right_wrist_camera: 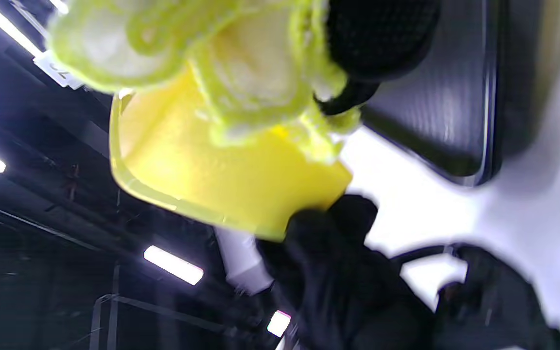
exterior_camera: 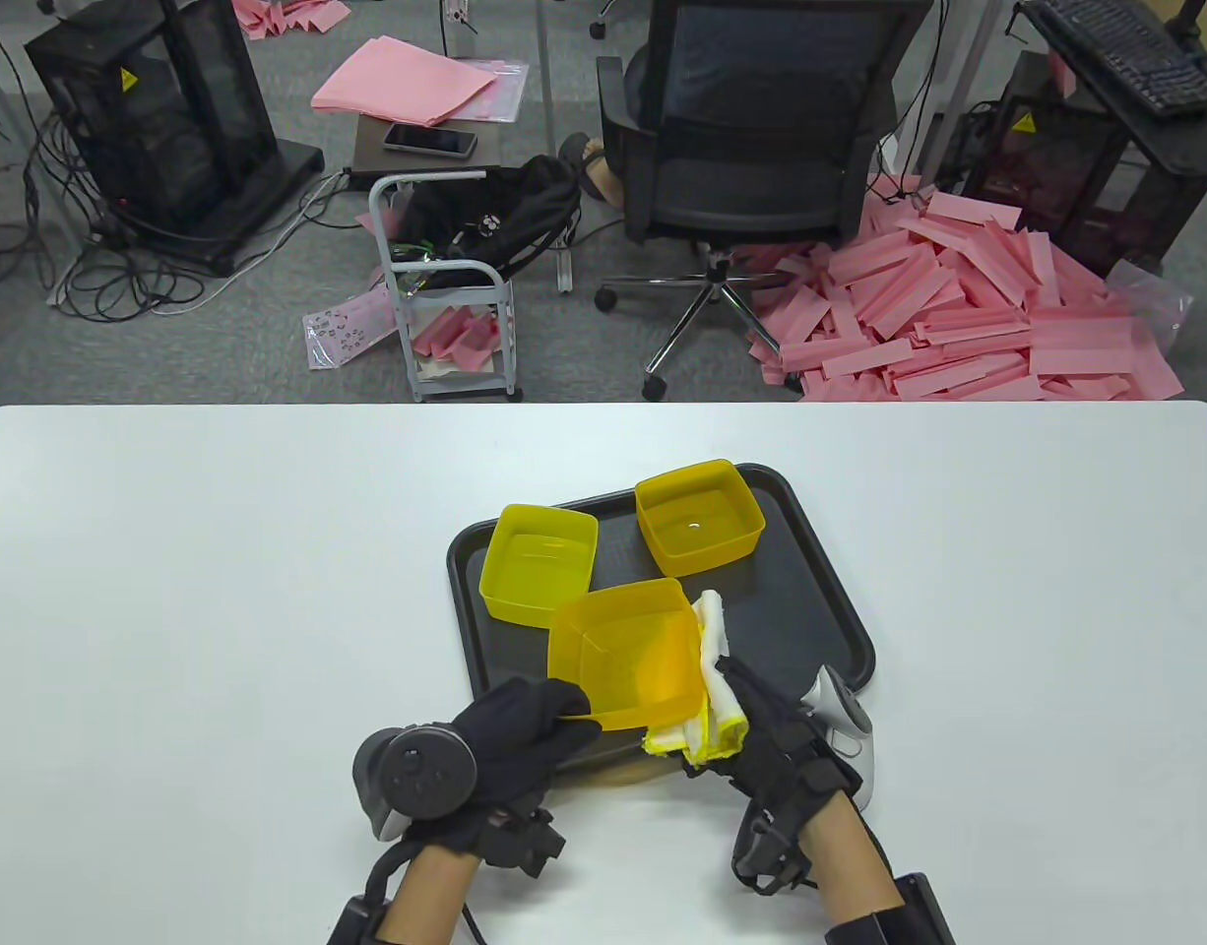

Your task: Wipe plastic food containers with dish cloth

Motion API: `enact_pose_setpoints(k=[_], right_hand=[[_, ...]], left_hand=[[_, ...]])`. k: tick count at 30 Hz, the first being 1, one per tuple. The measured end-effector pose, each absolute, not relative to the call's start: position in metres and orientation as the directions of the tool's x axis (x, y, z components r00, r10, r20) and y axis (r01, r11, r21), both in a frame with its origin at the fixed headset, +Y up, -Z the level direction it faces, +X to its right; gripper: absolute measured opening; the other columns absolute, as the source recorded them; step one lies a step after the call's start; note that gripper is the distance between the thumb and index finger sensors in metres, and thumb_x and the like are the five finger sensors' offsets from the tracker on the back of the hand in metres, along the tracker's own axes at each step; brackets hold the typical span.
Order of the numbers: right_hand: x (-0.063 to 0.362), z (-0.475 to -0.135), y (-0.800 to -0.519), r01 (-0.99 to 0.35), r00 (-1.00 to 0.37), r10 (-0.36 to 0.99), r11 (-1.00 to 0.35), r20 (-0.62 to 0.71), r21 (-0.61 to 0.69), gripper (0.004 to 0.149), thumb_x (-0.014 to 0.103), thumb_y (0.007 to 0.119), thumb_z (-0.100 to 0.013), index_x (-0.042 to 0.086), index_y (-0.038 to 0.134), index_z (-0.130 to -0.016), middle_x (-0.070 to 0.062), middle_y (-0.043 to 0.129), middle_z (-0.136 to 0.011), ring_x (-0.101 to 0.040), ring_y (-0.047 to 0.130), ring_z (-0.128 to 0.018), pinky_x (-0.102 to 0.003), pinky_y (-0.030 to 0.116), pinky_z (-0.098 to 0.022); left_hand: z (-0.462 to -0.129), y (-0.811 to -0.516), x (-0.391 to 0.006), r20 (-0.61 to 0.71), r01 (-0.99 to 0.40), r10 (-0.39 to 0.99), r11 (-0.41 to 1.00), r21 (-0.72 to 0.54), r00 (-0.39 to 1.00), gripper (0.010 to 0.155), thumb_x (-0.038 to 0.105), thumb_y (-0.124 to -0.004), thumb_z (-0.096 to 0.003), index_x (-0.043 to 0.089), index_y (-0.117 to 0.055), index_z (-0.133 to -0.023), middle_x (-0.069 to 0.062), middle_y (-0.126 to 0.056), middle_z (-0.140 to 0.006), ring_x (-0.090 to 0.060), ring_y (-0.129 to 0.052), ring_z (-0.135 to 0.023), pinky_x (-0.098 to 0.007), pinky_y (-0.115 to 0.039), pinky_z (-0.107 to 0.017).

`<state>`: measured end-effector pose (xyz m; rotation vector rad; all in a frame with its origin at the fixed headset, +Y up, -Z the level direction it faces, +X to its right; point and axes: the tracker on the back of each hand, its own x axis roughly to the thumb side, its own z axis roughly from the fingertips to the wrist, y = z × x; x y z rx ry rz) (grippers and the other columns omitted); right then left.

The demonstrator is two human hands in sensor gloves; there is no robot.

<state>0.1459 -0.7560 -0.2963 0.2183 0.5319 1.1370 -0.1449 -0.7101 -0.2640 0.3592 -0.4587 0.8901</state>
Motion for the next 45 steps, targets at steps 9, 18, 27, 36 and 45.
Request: enact_pose_setpoints(k=[9, 18, 27, 36, 45], right_hand=[[0.149, -0.286, -0.720, -0.938, -0.324, 0.893, -0.346, 0.314, 0.015, 0.060, 0.050, 0.065, -0.061, 0.018, 0.044, -0.107, -0.006, 0.075, -0.091, -0.033, 0.090, -0.063, -0.036, 0.087, -0.038], [0.120, -0.262, -0.700, -0.701, -0.688, 0.484, -0.635, 0.541, -0.324, 0.061, 0.051, 0.076, -0.055, 0.019, 0.051, -0.100, -0.002, 0.080, -0.083, -0.029, 0.096, -0.058, -0.033, 0.092, -0.034], [0.089, -0.245, -0.697, -0.598, -0.737, 0.304, -0.711, 0.604, -0.371, 0.059, 0.053, 0.079, -0.054, 0.020, 0.055, -0.097, 0.001, 0.083, -0.078, -0.028, 0.098, -0.055, -0.033, 0.093, -0.031], [0.115, -0.255, -0.696, -0.573, -0.794, 0.322, -0.679, 0.516, -0.459, 0.059, 0.051, 0.079, -0.054, 0.017, 0.055, -0.096, -0.002, 0.084, -0.076, -0.030, 0.098, -0.053, -0.036, 0.092, -0.030], [0.080, -0.242, -0.707, -0.495, -0.777, 0.176, -0.765, 0.604, -0.413, 0.059, 0.055, 0.081, -0.053, 0.018, 0.059, -0.093, 0.002, 0.088, -0.071, -0.027, 0.101, -0.051, -0.033, 0.094, -0.028]], left_hand=[[-0.264, -0.707, -0.152, 0.496, -0.792, 0.647, 0.590, 0.157, 0.580, 0.043, 0.044, -0.090, -0.0397, 0.019, -0.091, -0.074, -0.002, -0.102, -0.045, -0.030, -0.100, -0.043, -0.046, -0.084, -0.032], [-0.260, -0.704, -0.155, 0.475, -0.786, 0.642, 0.581, 0.211, 0.602, 0.042, 0.043, -0.088, -0.0415, 0.017, -0.092, -0.074, -0.003, -0.103, -0.042, -0.029, -0.100, -0.039, -0.045, -0.085, -0.029], [-0.258, -0.701, -0.150, 0.480, -0.817, 0.677, 0.551, 0.170, 0.557, 0.042, 0.042, -0.083, -0.0446, 0.015, -0.092, -0.076, -0.002, -0.103, -0.042, -0.028, -0.101, -0.038, -0.044, -0.086, -0.028], [-0.259, -0.705, -0.145, 0.456, -0.841, 0.722, 0.526, 0.127, 0.520, 0.043, 0.040, -0.080, -0.0459, 0.013, -0.091, -0.078, -0.002, -0.103, -0.043, -0.028, -0.101, -0.039, -0.044, -0.086, -0.028], [-0.261, -0.711, -0.151, 0.410, -0.881, 0.787, 0.460, 0.106, 0.460, 0.045, 0.038, -0.075, -0.0472, 0.012, -0.090, -0.080, -0.003, -0.103, -0.045, -0.029, -0.101, -0.039, -0.044, -0.086, -0.027]])
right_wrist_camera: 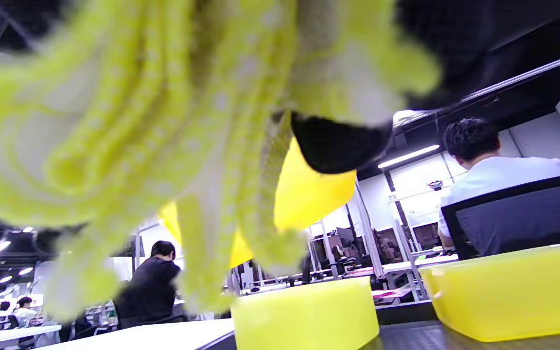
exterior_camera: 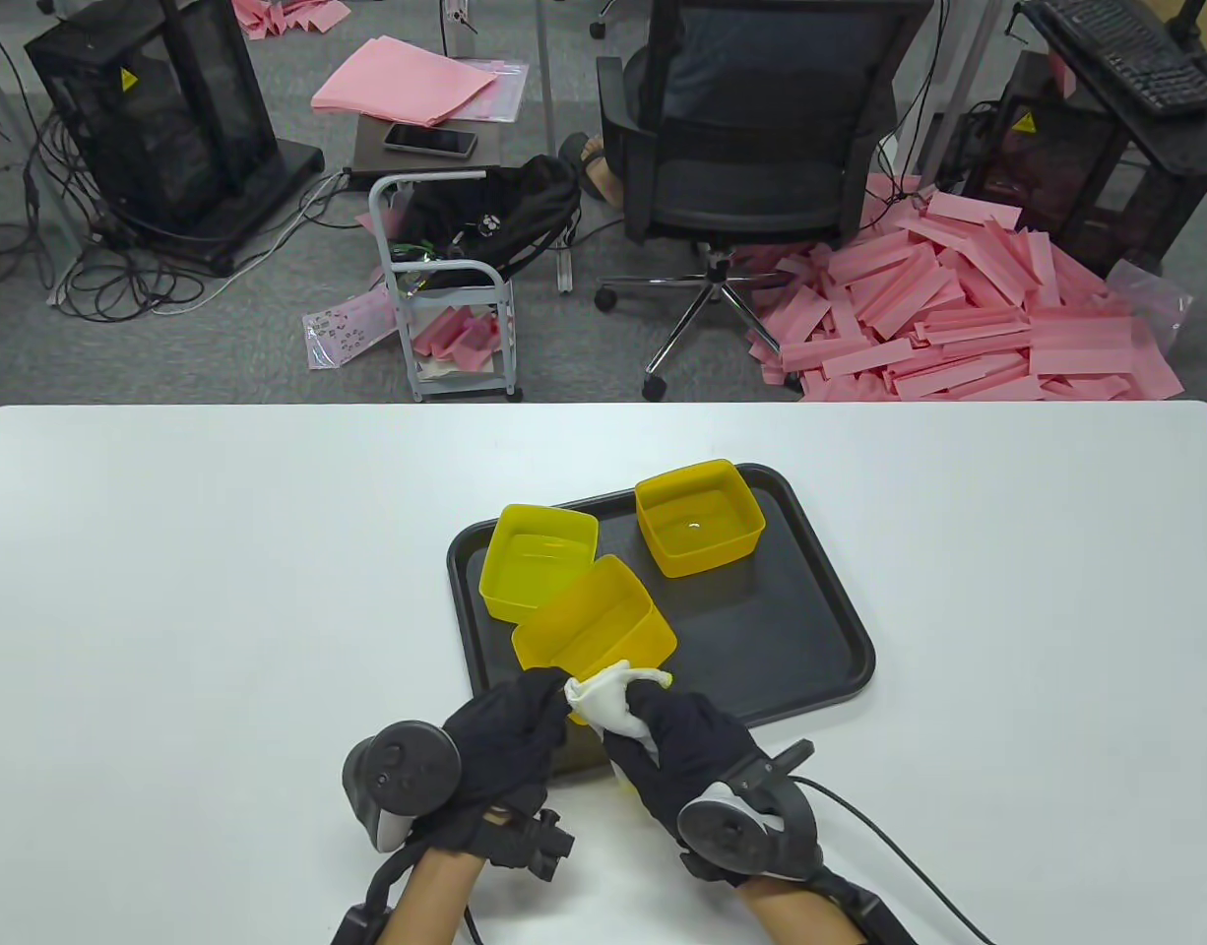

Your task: Wipe plastic food containers with dish cloth

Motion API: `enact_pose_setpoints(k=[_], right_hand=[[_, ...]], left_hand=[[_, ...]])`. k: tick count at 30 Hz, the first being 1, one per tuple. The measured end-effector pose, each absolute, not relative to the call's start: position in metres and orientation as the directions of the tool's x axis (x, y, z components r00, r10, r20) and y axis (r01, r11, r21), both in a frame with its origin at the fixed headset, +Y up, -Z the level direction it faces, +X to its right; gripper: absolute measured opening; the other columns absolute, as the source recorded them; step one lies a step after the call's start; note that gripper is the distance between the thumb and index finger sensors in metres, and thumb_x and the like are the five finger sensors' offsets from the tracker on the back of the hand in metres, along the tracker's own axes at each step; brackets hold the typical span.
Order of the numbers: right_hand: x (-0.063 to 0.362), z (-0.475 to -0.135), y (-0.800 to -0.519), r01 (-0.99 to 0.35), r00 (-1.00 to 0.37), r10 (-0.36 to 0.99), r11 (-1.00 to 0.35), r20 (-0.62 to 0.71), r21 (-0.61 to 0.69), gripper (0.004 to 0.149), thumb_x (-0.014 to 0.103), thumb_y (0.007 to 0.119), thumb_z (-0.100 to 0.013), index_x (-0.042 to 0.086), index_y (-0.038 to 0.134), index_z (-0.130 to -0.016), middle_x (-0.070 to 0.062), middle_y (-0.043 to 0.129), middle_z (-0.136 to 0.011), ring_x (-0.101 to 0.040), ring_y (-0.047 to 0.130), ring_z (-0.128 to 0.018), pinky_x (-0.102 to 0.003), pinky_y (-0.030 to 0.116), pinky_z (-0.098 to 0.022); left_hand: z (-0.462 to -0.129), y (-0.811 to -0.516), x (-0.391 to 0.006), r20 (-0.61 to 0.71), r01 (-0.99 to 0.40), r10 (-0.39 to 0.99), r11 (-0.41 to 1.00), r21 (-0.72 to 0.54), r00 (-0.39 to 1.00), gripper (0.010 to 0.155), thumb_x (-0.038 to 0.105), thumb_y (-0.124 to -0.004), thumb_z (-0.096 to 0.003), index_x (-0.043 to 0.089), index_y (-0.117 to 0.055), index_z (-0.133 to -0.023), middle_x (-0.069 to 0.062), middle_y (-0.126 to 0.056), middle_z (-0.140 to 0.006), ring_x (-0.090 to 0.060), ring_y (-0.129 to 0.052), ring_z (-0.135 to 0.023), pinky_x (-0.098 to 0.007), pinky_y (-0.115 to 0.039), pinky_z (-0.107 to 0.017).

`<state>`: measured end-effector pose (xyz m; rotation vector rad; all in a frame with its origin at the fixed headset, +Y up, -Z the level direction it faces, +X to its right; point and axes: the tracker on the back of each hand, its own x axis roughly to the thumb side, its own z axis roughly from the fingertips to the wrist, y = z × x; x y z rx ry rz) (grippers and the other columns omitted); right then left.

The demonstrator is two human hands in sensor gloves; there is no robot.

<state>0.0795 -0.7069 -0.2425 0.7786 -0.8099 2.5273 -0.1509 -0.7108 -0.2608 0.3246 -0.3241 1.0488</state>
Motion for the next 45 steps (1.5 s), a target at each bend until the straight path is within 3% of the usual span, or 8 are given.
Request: enact_pose_setpoints(k=[6, 13, 20, 31, 38, 45], right_hand=[[0.098, -0.252, -0.700, -0.536, -0.778, 0.247, -0.739, 0.578, -0.407, 0.059, 0.056, 0.079, -0.053, 0.020, 0.059, -0.094, 0.004, 0.088, -0.070, -0.027, 0.100, -0.050, -0.033, 0.092, -0.028], [0.151, -0.274, -0.692, -0.625, -0.760, 0.436, -0.694, 0.481, -0.358, 0.058, 0.051, 0.075, -0.054, 0.019, 0.054, -0.098, 0.001, 0.084, -0.080, -0.030, 0.096, -0.055, -0.035, 0.089, -0.032], [0.175, -0.284, -0.698, -0.696, -0.713, 0.567, -0.646, 0.413, -0.315, 0.057, 0.049, 0.074, -0.055, 0.018, 0.054, -0.099, -0.001, 0.083, -0.084, -0.032, 0.095, -0.057, -0.037, 0.088, -0.034], [0.185, -0.292, -0.703, -0.719, -0.693, 0.619, -0.634, 0.370, -0.285, 0.057, 0.049, 0.074, -0.056, 0.018, 0.054, -0.099, -0.002, 0.083, -0.084, -0.033, 0.094, -0.058, -0.039, 0.088, -0.035], [0.187, -0.292, -0.703, -0.721, -0.691, 0.626, -0.634, 0.362, -0.280, 0.057, 0.049, 0.074, -0.056, 0.018, 0.054, -0.099, -0.002, 0.083, -0.085, -0.033, 0.094, -0.058, -0.039, 0.088, -0.035], [0.187, -0.294, -0.704, -0.714, -0.697, 0.625, -0.650, 0.351, -0.260, 0.057, 0.049, 0.074, -0.056, 0.018, 0.054, -0.099, -0.002, 0.083, -0.085, -0.033, 0.094, -0.058, -0.039, 0.088, -0.035]], left_hand=[[-0.260, -0.710, -0.150, 0.435, -0.886, 0.782, 0.453, 0.097, 0.447, 0.045, 0.039, -0.079, -0.0467, 0.012, -0.090, -0.080, -0.003, -0.103, -0.044, -0.029, -0.101, -0.039, -0.044, -0.085, -0.028], [-0.259, -0.707, -0.147, 0.462, -0.812, 0.688, 0.568, 0.137, 0.559, 0.043, 0.041, -0.085, -0.0448, 0.014, -0.091, -0.079, -0.005, -0.103, -0.045, -0.031, -0.100, -0.041, -0.045, -0.084, -0.030], [-0.259, -0.705, -0.158, 0.420, -0.769, 0.656, 0.608, 0.199, 0.627, 0.043, 0.042, -0.090, -0.0427, 0.017, -0.092, -0.078, -0.005, -0.102, -0.046, -0.031, -0.099, -0.043, -0.046, -0.083, -0.031], [-0.252, -0.691, -0.242, 0.214, -0.638, 0.602, 0.708, 0.301, 0.769, 0.042, 0.041, -0.091, -0.0427, 0.020, -0.091, -0.079, -0.007, -0.100, -0.051, -0.034, -0.096, -0.050, -0.049, -0.079, -0.035], [-0.243, -0.713, -0.290, 0.058, -0.538, 0.543, 0.802, 0.259, 0.837, 0.041, 0.040, -0.092, -0.0424, 0.023, -0.091, -0.079, -0.007, -0.100, -0.053, -0.035, -0.095, -0.053, -0.050, -0.078, -0.037], [-0.238, -0.739, -0.304, 0.003, -0.486, 0.495, 0.853, 0.191, 0.869, 0.041, 0.041, -0.091, -0.0420, 0.024, -0.091, -0.080, -0.007, -0.100, -0.055, -0.035, -0.095, -0.054, -0.050, -0.078, -0.038]])
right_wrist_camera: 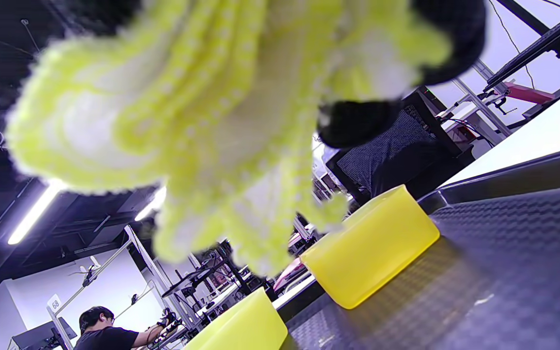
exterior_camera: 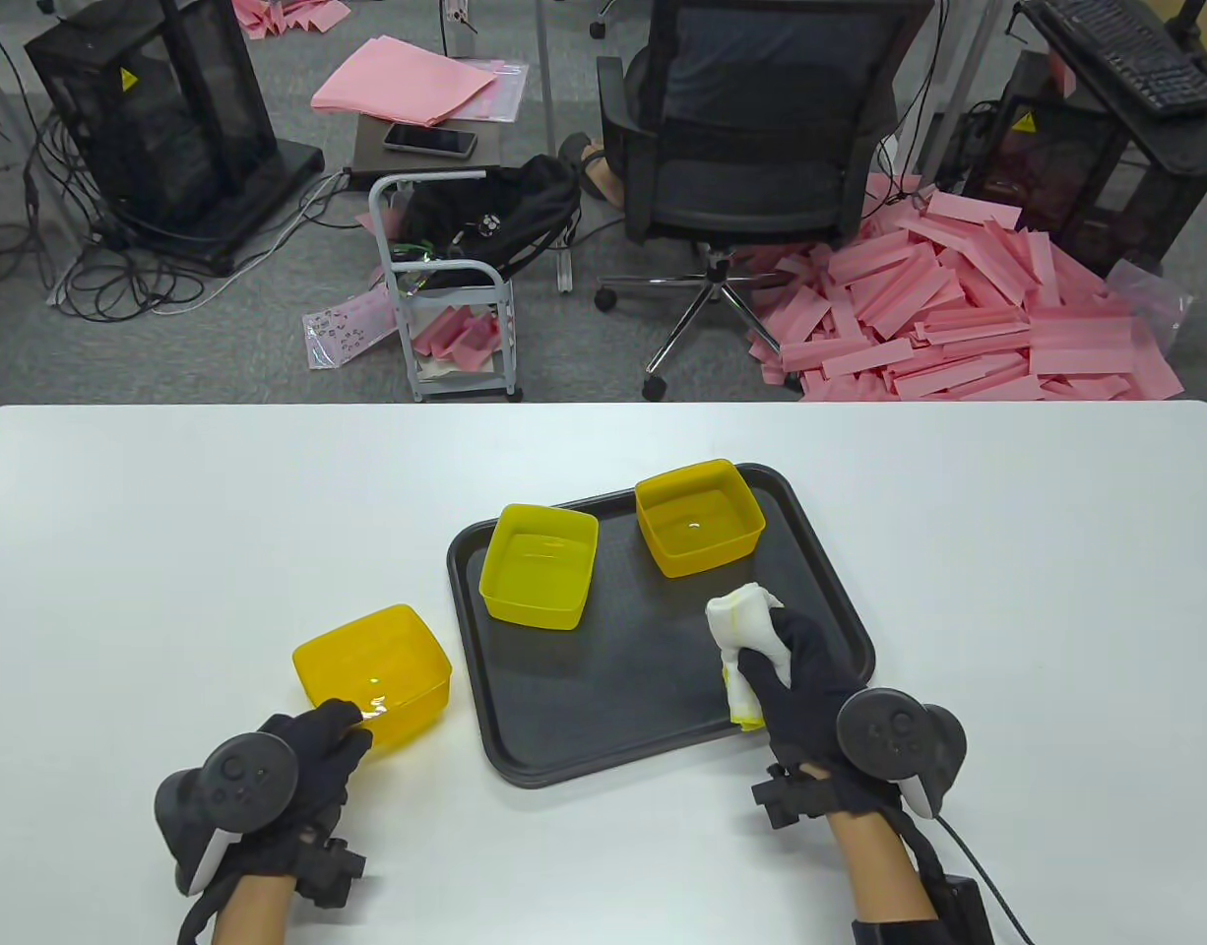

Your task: Wipe plastic food containers with dish cloth

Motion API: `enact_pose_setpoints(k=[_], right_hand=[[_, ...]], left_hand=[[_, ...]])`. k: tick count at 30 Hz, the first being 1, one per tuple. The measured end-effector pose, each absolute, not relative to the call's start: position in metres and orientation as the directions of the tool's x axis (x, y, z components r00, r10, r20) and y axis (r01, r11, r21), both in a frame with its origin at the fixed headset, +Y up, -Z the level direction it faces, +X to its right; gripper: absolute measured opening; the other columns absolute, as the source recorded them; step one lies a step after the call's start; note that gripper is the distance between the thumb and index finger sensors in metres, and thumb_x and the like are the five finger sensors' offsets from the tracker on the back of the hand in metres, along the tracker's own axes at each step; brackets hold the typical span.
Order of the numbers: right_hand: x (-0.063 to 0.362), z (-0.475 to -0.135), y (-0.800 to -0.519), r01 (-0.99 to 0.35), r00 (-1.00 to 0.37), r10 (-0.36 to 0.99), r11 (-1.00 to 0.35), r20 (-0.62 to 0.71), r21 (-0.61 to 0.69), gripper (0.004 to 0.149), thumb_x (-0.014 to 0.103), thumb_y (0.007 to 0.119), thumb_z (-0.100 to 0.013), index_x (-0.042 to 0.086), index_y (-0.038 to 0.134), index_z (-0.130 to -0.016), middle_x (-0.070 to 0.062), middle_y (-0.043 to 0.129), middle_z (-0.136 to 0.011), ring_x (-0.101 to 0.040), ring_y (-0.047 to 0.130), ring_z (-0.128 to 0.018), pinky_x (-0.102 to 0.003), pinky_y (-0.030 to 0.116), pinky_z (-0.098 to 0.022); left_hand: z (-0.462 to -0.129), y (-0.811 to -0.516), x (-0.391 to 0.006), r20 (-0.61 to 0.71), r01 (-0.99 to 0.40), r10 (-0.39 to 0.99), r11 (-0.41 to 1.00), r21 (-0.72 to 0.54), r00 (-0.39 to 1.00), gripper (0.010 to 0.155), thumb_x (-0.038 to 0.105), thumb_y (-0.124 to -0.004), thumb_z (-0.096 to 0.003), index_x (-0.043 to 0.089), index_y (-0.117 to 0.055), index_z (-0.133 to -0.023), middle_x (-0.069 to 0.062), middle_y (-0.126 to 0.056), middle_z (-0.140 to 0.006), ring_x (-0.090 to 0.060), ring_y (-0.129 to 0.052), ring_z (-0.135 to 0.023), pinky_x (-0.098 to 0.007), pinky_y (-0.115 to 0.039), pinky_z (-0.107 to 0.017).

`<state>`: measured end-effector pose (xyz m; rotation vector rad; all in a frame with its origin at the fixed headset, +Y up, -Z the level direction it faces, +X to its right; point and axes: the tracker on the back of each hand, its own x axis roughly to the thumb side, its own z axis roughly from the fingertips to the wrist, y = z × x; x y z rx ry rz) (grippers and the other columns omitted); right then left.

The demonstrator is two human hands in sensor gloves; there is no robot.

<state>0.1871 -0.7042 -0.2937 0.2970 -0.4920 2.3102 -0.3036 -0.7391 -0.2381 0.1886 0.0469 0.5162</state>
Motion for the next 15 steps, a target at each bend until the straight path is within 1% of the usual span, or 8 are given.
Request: enact_pose_setpoints(k=[5, 8, 10, 12, 15], right_hand=[[0.187, -0.294, -0.704, -0.710, -0.701, 0.623, -0.657, 0.349, -0.253, 0.057, 0.049, 0.074, -0.056, 0.018, 0.055, -0.099, -0.002, 0.083, -0.086, -0.033, 0.094, -0.059, -0.039, 0.088, -0.035], [0.187, -0.294, -0.704, -0.711, -0.699, 0.624, -0.657, 0.350, -0.250, 0.057, 0.049, 0.074, -0.056, 0.018, 0.055, -0.099, -0.002, 0.083, -0.086, -0.033, 0.094, -0.059, -0.039, 0.088, -0.036], [0.187, -0.294, -0.705, -0.712, -0.698, 0.625, -0.658, 0.351, -0.245, 0.057, 0.049, 0.074, -0.056, 0.018, 0.055, -0.099, -0.002, 0.083, -0.086, -0.033, 0.094, -0.059, -0.039, 0.088, -0.036], [0.187, -0.295, -0.705, -0.712, -0.697, 0.625, -0.661, 0.351, -0.238, 0.057, 0.049, 0.075, -0.056, 0.018, 0.055, -0.099, -0.002, 0.083, -0.086, -0.034, 0.094, -0.059, -0.040, 0.088, -0.036], [0.187, -0.295, -0.705, -0.714, -0.694, 0.628, -0.661, 0.352, -0.230, 0.057, 0.049, 0.074, -0.056, 0.018, 0.055, -0.099, -0.002, 0.083, -0.085, -0.033, 0.094, -0.059, -0.039, 0.088, -0.036]], left_hand=[[-0.239, -0.746, -0.299, 0.002, -0.451, 0.456, 0.879, 0.153, 0.890, 0.041, 0.040, -0.091, -0.0422, 0.026, -0.091, -0.081, -0.006, -0.100, -0.058, -0.035, -0.095, -0.056, -0.050, -0.077, -0.038], [-0.241, -0.750, -0.298, -0.037, -0.418, 0.424, 0.901, 0.113, 0.905, 0.042, 0.041, -0.090, -0.0423, 0.027, -0.091, -0.082, -0.004, -0.101, -0.059, -0.035, -0.095, -0.056, -0.050, -0.077, -0.038], [-0.242, -0.756, -0.298, -0.068, -0.422, 0.425, 0.905, 0.060, 0.903, 0.042, 0.040, -0.090, -0.0425, 0.028, -0.091, -0.083, -0.004, -0.102, -0.061, -0.036, -0.095, -0.056, -0.051, -0.077, -0.039], [-0.242, -0.760, -0.299, -0.080, -0.419, 0.421, 0.907, 0.035, 0.904, 0.043, 0.040, -0.090, -0.0427, 0.028, -0.091, -0.083, -0.003, -0.103, -0.062, -0.035, -0.096, -0.056, -0.051, -0.077, -0.039], [-0.242, -0.757, -0.299, -0.087, -0.420, 0.421, 0.907, 0.021, 0.903, 0.044, 0.042, -0.090, -0.0430, 0.028, -0.091, -0.085, -0.005, -0.102, -0.061, -0.036, -0.095, -0.053, -0.051, -0.076, -0.039]])
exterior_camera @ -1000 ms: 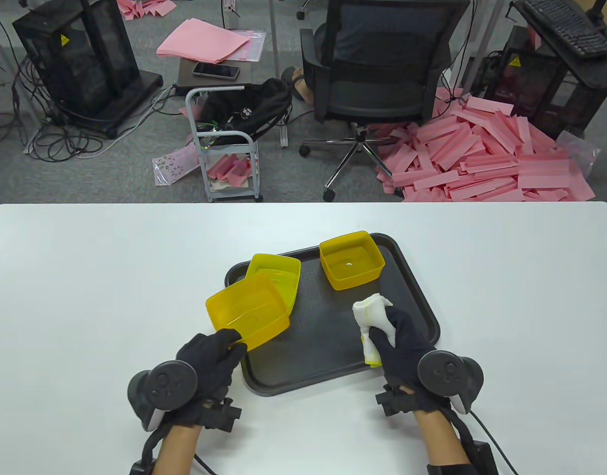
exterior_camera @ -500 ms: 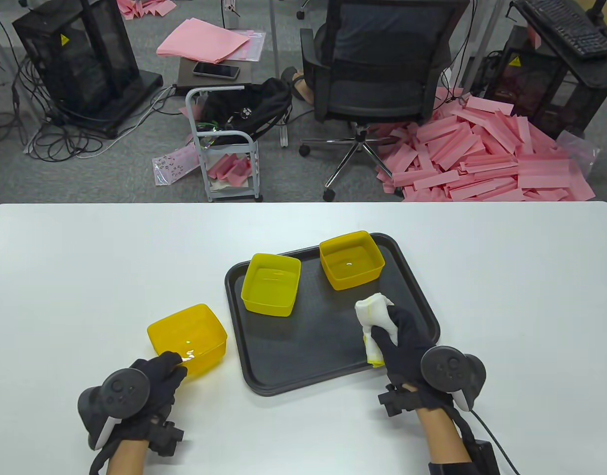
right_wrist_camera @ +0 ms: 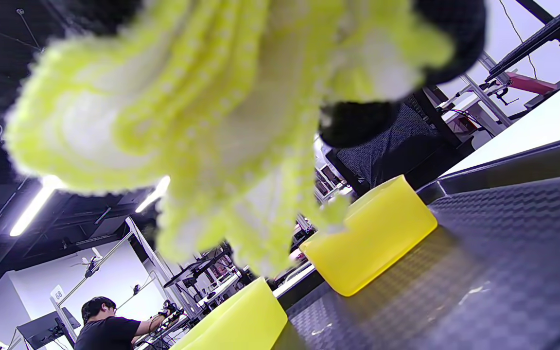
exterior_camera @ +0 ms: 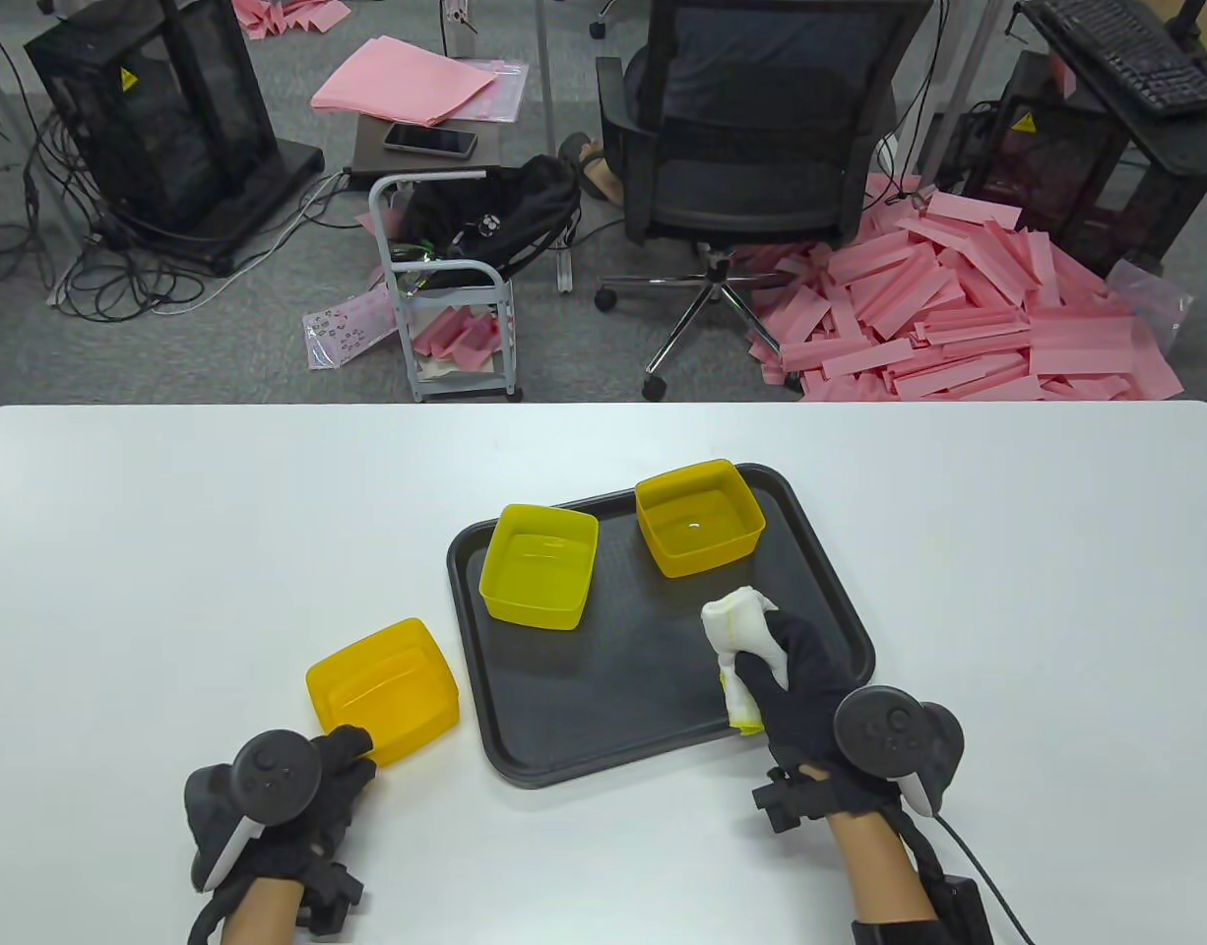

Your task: Wipe plastic food containers with dish cloth

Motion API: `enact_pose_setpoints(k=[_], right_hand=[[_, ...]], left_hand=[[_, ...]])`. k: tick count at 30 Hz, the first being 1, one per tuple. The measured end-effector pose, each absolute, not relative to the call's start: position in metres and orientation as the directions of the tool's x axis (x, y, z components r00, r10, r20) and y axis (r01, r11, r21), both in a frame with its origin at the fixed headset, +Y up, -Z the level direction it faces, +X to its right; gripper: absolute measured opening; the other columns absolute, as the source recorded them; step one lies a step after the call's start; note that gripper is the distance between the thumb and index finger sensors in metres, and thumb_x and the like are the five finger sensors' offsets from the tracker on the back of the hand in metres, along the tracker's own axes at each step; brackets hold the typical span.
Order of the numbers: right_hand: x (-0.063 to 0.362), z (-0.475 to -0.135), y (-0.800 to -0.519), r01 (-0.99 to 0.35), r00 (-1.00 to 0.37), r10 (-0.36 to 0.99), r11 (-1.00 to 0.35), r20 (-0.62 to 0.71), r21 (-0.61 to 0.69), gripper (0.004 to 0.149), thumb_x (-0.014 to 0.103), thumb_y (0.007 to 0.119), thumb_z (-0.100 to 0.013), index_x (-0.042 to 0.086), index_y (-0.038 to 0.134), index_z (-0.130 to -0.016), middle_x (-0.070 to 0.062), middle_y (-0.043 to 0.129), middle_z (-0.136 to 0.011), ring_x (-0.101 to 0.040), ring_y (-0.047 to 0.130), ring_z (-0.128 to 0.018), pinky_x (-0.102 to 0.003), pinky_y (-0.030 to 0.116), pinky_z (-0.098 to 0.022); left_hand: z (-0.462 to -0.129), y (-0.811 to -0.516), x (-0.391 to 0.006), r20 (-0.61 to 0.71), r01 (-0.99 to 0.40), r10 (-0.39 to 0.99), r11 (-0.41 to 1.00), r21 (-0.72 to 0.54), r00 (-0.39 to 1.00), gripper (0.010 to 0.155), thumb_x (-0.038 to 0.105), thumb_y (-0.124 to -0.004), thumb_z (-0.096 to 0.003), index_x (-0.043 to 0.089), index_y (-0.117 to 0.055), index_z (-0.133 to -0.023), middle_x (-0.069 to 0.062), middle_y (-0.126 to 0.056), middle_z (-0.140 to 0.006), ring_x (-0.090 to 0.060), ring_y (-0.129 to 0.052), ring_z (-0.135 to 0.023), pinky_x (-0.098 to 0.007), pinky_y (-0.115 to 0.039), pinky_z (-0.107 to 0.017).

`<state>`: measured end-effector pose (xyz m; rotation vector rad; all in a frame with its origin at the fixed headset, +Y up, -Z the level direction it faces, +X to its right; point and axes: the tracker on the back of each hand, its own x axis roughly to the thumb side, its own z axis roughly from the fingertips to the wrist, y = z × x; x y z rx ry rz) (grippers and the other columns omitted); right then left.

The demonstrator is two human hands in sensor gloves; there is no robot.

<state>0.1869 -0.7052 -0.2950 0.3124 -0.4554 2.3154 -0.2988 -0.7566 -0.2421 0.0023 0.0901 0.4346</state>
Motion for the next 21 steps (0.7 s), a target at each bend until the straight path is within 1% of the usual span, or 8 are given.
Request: enact_pose_setpoints(k=[2, 4, 8, 11, 13, 15, 17, 21], right_hand=[[0.187, -0.295, -0.705, -0.717, -0.692, 0.631, -0.659, 0.352, -0.227, 0.057, 0.049, 0.074, -0.056, 0.018, 0.055, -0.099, -0.002, 0.083, -0.085, -0.034, 0.094, -0.059, -0.040, 0.087, -0.036], [0.188, -0.295, -0.705, -0.720, -0.688, 0.635, -0.655, 0.351, -0.227, 0.057, 0.049, 0.074, -0.056, 0.018, 0.055, -0.099, -0.002, 0.084, -0.085, -0.034, 0.094, -0.059, -0.039, 0.088, -0.035], [0.189, -0.296, -0.705, -0.726, -0.683, 0.642, -0.650, 0.349, -0.226, 0.057, 0.049, 0.074, -0.056, 0.018, 0.055, -0.099, -0.002, 0.084, -0.085, -0.034, 0.094, -0.059, -0.040, 0.088, -0.036], [0.189, -0.296, -0.705, -0.727, -0.682, 0.644, -0.650, 0.346, -0.223, 0.057, 0.049, 0.075, -0.056, 0.018, 0.055, -0.099, -0.002, 0.083, -0.085, -0.034, 0.094, -0.059, -0.040, 0.088, -0.036], [0.190, -0.296, -0.705, -0.727, -0.681, 0.647, -0.651, 0.343, -0.218, 0.057, 0.049, 0.074, -0.056, 0.018, 0.055, -0.099, -0.002, 0.084, -0.085, -0.034, 0.094, -0.059, -0.040, 0.087, -0.036], [0.191, -0.297, -0.705, -0.730, -0.679, 0.650, -0.648, 0.341, -0.218, 0.057, 0.049, 0.074, -0.056, 0.018, 0.055, -0.099, -0.003, 0.084, -0.085, -0.034, 0.094, -0.059, -0.040, 0.087, -0.036], [0.191, -0.297, -0.706, -0.733, -0.675, 0.655, -0.645, 0.338, -0.214, 0.057, 0.049, 0.075, -0.056, 0.018, 0.055, -0.099, -0.003, 0.084, -0.085, -0.034, 0.094, -0.059, -0.040, 0.087, -0.036], [0.193, -0.297, -0.706, -0.741, -0.667, 0.665, -0.637, 0.335, -0.211, 0.057, 0.049, 0.074, -0.056, 0.018, 0.055, -0.099, -0.002, 0.084, -0.085, -0.034, 0.094, -0.059, -0.040, 0.088, -0.036]], left_hand=[[-0.240, -0.750, -0.302, -0.093, -0.428, 0.430, 0.903, 0.037, 0.898, 0.053, 0.047, -0.090, -0.0412, 0.028, -0.087, -0.091, -0.006, -0.101, -0.063, -0.037, -0.094, -0.053, -0.052, -0.075, -0.040], [-0.238, -0.740, -0.306, -0.086, -0.460, 0.465, 0.885, 0.071, 0.881, 0.059, 0.052, -0.089, -0.0408, 0.025, -0.086, -0.093, -0.009, -0.100, -0.064, -0.039, -0.093, -0.052, -0.053, -0.074, -0.039], [-0.239, -0.713, -0.304, -0.074, -0.515, 0.526, 0.848, 0.124, 0.847, 0.057, 0.052, -0.086, -0.0435, 0.021, -0.088, -0.092, -0.012, -0.100, -0.066, -0.041, -0.091, -0.054, -0.053, -0.074, -0.040], [-0.250, -0.692, -0.284, -0.016, -0.503, 0.509, 0.855, 0.130, 0.861, 0.056, 0.052, -0.085, -0.0447, 0.021, -0.088, -0.092, -0.012, -0.100, -0.066, -0.041, -0.092, -0.054, -0.053, -0.074, -0.040], [-0.262, -0.679, -0.260, 0.029, -0.470, 0.470, 0.873, 0.128, 0.882, 0.056, 0.052, -0.084, -0.0452, 0.021, -0.088, -0.091, -0.011, -0.100, -0.065, -0.040, -0.092, -0.052, -0.053, -0.075, -0.039], [-0.274, -0.671, -0.237, 0.058, -0.443, 0.439, 0.891, 0.103, 0.897, 0.056, 0.053, -0.083, -0.0454, 0.022, -0.088, -0.092, -0.010, -0.101, -0.064, -0.039, -0.093, -0.051, -0.052, -0.075, -0.038], [-0.288, -0.666, -0.213, 0.081, -0.413, 0.407, 0.908, 0.078, 0.910, 0.057, 0.053, -0.083, -0.0450, 0.022, -0.087, -0.092, -0.010, -0.102, -0.062, -0.038, -0.094, -0.049, -0.051, -0.076, -0.037], [-0.320, -0.665, -0.166, 0.099, -0.354, 0.351, 0.935, 0.009, 0.931, 0.060, 0.054, -0.083, -0.0450, 0.022, -0.085, -0.095, -0.008, -0.105, -0.056, -0.037, -0.096, -0.043, -0.050, -0.078, -0.034]])
